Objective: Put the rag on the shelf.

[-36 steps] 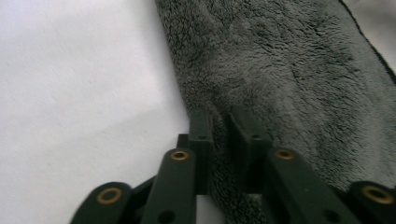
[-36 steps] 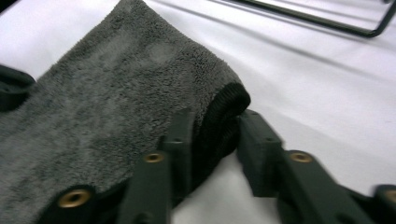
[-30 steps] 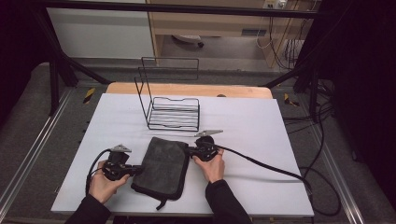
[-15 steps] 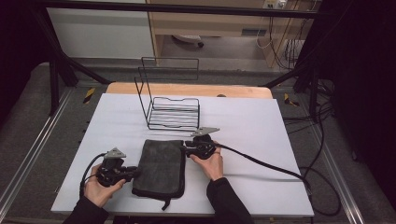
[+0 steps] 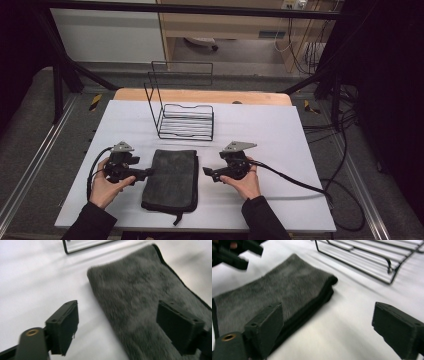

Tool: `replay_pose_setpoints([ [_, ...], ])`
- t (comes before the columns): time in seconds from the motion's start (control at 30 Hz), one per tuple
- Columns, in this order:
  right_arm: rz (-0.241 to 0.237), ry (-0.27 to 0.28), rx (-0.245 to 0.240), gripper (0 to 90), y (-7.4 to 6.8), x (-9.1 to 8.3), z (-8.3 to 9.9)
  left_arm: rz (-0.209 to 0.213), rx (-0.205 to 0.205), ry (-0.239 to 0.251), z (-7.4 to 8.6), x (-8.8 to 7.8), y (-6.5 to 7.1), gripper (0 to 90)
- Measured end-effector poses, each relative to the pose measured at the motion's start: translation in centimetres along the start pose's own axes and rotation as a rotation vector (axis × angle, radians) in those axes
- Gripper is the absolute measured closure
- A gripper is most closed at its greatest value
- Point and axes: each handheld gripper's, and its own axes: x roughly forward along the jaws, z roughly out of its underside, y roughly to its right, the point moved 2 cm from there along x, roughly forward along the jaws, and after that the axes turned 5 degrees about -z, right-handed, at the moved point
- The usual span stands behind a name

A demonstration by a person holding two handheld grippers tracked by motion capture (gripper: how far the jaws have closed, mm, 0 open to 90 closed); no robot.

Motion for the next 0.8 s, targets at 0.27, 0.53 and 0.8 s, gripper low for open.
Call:
replay_pose_setpoints([
  [0.27, 0.019, -0.008, 0.038, 2.8, 0.9, -1.2, 2.2, -0.035, -0.005, 0.027, -2.1, 1.7, -0.8, 16.2],
  [0.53, 0.014, -0.005, 0.042, 3.1, 0.7, -1.8, 2.8, -0.046, -0.048, 0.019, -2.8, 4.3, -2.1, 25.2],
  [0.8, 0.007, 0.004, 0.05, 3.9, 0.6, -1.7, 2.7, -0.046, -0.065, -0.035, -2.4, 6.2, -2.2, 51.7],
])
